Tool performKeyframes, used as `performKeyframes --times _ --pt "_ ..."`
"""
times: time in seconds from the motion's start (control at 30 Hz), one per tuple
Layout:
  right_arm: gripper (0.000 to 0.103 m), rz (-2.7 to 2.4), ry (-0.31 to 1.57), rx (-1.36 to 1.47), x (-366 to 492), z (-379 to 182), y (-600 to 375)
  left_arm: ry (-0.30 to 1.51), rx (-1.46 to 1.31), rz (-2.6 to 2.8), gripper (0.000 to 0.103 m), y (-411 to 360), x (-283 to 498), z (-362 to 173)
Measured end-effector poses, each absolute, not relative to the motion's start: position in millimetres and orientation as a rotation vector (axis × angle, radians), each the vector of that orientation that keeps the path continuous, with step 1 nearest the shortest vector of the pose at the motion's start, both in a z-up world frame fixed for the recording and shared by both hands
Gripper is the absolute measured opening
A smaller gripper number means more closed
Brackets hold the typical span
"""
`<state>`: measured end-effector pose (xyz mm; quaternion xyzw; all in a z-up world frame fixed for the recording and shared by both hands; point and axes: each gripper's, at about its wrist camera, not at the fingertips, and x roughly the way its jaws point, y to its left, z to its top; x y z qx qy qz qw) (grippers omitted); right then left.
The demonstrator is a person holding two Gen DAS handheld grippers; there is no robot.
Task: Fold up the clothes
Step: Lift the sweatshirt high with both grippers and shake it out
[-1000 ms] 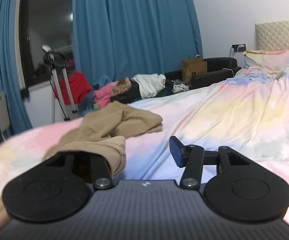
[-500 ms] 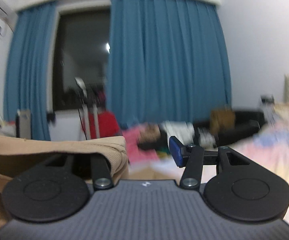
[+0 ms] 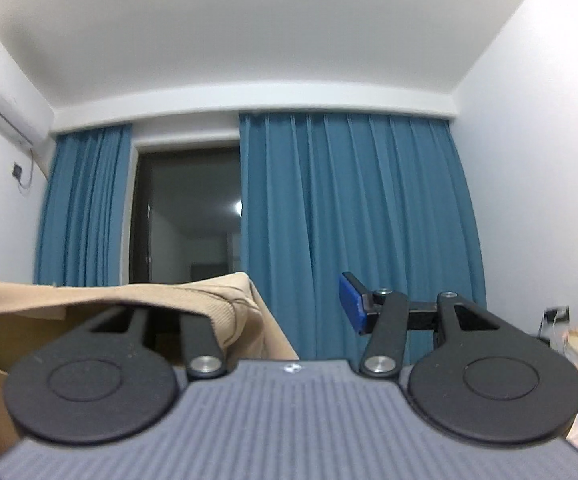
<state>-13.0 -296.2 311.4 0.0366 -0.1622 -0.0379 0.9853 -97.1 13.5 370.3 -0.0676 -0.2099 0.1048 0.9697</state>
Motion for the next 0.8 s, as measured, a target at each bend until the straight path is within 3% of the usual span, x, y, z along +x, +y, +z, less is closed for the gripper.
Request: performKeyframes --times 0.17,0.37,0.57,0.8 --pt "0.053 -0.018 -0.323 0.103 -51 352 -307 -0.446 -0.105 0.173 0.102 19 -144 422" --pt "0.053 0.022 -0.299 0.118 -71 370 -312 -0.378 -0.09 0.139 0.102 26 -156 441" --pt "0.053 0.016 -0.231 0.103 -33 352 -305 -0.271 -0.072 0.131 0.103 39 -97 406" --pt "0.055 -0.038 -0.067 0.07 89 290 -293 -0.119 -0.085 0.149 0.103 52 41 323"
